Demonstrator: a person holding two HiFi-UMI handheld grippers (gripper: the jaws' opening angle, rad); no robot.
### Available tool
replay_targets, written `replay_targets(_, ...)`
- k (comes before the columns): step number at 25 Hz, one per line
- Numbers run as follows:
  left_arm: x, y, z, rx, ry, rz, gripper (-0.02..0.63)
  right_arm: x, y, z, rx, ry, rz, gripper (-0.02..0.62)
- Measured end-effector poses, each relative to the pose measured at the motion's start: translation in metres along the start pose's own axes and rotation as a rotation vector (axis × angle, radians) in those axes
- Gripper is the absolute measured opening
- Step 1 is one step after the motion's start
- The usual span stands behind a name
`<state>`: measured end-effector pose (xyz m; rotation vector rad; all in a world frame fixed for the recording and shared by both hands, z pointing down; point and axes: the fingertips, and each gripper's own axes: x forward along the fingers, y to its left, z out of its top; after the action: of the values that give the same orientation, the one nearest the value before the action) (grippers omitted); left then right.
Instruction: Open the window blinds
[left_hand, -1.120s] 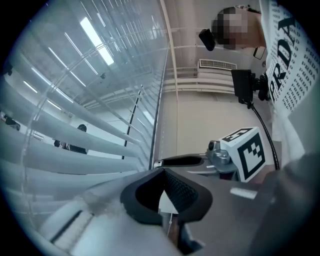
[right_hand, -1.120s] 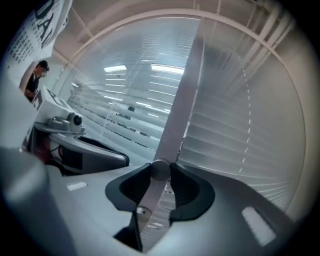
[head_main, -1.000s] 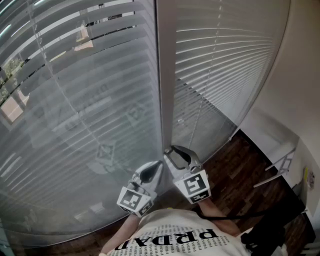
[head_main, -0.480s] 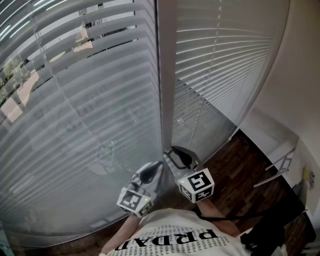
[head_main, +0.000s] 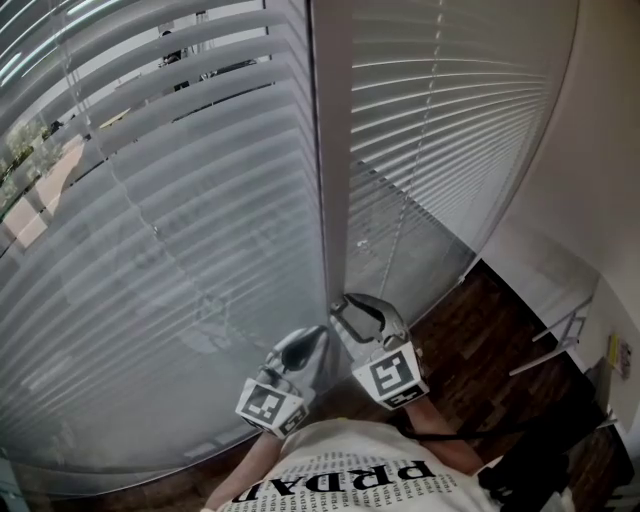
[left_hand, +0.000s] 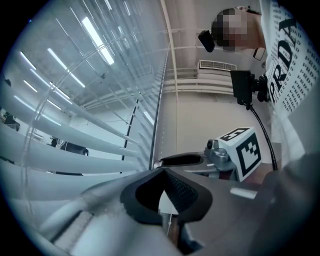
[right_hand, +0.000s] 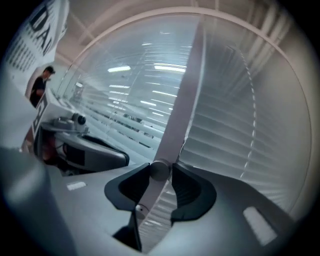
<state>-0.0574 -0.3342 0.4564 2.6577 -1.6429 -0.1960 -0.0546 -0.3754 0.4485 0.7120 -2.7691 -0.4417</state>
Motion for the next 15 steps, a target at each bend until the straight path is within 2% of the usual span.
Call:
replay_targets(4,-0.0005,-0.0005,-0.0017,0.014,0.003,-0.005,-0.005,0.0007,0.0064,0.0047,-0.351,0.064,-0.037,0.147)
replay_targets(8,0.0003,-0.0005,-0.0022,0.010,0.004,-0.003,-0.006,0.0018,0.0084,0.0004,-0.541,0.097,-0.059,0.147)
replay_targets(11,0.0006,-0.0008,-0.0037,0.011,0.004,-0.008,-0.005,0.0019,0.0093,-0.0022,-0.618,0.109,-0.078,0.137)
replay_targets(15,0.0004,0.0005,-0.0037,0.009,0.007,0.000,-0.006,0.0024,0.0095,-0.0022,-0.615,0.097,-0.094,0.135)
